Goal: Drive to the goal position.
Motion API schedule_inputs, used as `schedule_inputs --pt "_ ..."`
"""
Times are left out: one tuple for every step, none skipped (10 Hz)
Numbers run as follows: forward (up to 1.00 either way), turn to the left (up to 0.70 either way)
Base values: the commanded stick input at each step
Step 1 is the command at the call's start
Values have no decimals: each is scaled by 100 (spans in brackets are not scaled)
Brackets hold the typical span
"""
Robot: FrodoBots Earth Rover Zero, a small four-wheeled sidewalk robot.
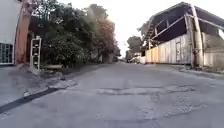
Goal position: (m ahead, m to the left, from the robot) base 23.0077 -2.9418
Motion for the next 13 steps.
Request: schedule_inputs --pt "100 0" --pt "100 0" --pt "100 0" --pt "100 0" --pt "100 0" --pt "100 0" --pt "100 -3" --pt "100 -15" --pt "100 -27" --pt "100 -39" --pt "100 -7" --pt "100 0" --pt "100 0"
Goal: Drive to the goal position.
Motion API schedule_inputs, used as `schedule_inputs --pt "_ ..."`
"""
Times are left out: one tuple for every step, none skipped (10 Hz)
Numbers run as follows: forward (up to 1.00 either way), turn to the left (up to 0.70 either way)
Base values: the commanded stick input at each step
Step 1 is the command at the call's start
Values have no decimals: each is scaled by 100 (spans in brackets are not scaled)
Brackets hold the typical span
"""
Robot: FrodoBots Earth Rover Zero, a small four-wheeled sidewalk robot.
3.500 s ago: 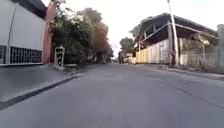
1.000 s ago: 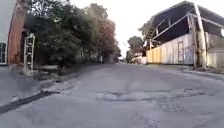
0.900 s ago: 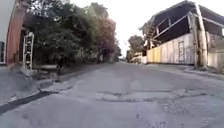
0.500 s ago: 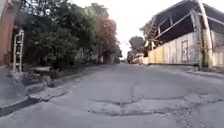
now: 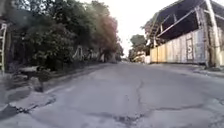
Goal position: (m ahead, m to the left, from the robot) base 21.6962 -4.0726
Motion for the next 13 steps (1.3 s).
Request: schedule_inputs --pt "100 0" --pt "100 0" --pt "100 0" --pt "100 0" --pt "100 0" --pt "100 0" --pt "100 0" --pt "100 0" --pt "100 0" --pt "100 0" --pt "100 0" --pt "100 0" --pt "100 0"
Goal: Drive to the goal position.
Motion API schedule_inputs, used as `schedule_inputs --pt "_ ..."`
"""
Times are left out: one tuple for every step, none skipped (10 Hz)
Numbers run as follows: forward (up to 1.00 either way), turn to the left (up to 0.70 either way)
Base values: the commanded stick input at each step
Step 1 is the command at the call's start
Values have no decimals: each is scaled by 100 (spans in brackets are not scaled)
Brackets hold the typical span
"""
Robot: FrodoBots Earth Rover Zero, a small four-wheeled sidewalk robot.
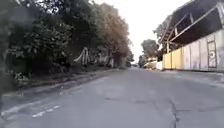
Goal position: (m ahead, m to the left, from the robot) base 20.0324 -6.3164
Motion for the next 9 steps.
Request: schedule_inputs --pt "100 0" --pt "100 0" --pt "100 0" --pt "100 0" --pt "100 0" --pt "100 0" --pt "100 0" --pt "100 0" --pt "100 0"
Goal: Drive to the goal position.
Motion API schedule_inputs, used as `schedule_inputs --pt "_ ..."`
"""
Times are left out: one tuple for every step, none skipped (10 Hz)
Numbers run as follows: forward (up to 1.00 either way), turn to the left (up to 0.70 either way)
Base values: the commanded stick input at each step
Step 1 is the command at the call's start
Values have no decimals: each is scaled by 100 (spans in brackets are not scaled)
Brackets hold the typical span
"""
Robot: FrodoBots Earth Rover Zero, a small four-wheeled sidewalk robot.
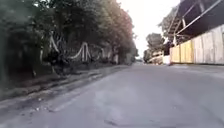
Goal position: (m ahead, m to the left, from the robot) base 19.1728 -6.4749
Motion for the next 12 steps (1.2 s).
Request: schedule_inputs --pt "100 0" --pt "100 0" --pt "100 -20" --pt "100 -40" --pt "100 -40" --pt "100 -40" --pt "100 -40" --pt "100 -40" --pt "100 -40" --pt "100 -40" --pt "100 -40" --pt "100 -40"
